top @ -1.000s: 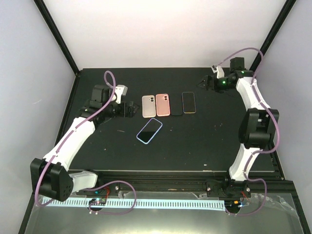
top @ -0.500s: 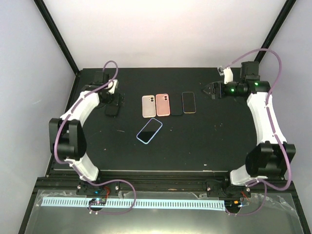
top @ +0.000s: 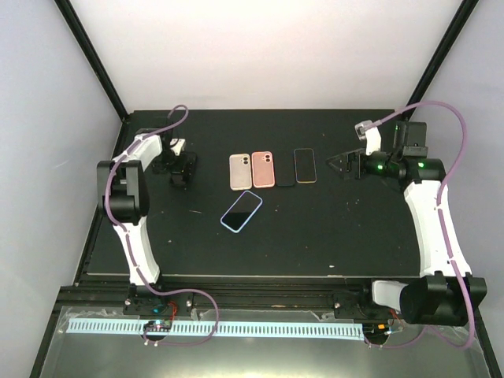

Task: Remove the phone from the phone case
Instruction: Pick up the phone at the center of the board.

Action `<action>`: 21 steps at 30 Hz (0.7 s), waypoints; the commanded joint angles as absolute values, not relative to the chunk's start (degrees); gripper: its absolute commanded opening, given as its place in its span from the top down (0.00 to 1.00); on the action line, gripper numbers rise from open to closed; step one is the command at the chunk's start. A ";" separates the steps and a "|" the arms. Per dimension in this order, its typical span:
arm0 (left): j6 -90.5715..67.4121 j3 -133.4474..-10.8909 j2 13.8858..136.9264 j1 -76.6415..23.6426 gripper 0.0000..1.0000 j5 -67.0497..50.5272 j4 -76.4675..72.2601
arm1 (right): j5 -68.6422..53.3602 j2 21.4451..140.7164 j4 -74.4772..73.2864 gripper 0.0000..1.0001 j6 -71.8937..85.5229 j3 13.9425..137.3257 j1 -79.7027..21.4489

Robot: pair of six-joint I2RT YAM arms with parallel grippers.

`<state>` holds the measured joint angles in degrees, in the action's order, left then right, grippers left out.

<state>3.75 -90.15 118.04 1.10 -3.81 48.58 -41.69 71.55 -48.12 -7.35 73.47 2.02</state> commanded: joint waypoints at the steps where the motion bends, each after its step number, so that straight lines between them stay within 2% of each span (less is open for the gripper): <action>1: 5.01 -94.33 120.73 1.26 0.01 -2.23 50.34 | -42.99 69.30 -45.61 0.00 -6.09 71.97 2.24; 9: 3.18 -94.59 123.77 1.19 0.01 -0.25 49.43 | -40.28 69.65 -46.32 0.00 -6.85 75.52 2.26; 14: 3.01 -94.17 124.84 1.07 0.12 0.83 48.44 | -34.57 70.76 -44.66 0.00 -7.49 79.47 2.27; 21: 4.02 -94.05 126.79 0.87 0.25 0.89 48.48 | -33.66 74.56 -42.33 0.00 -6.88 85.72 2.21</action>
<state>3.46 -92.99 123.85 1.04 -0.34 49.08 -35.33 72.44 -45.30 -7.42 82.63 2.02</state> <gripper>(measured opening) 0.832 0.999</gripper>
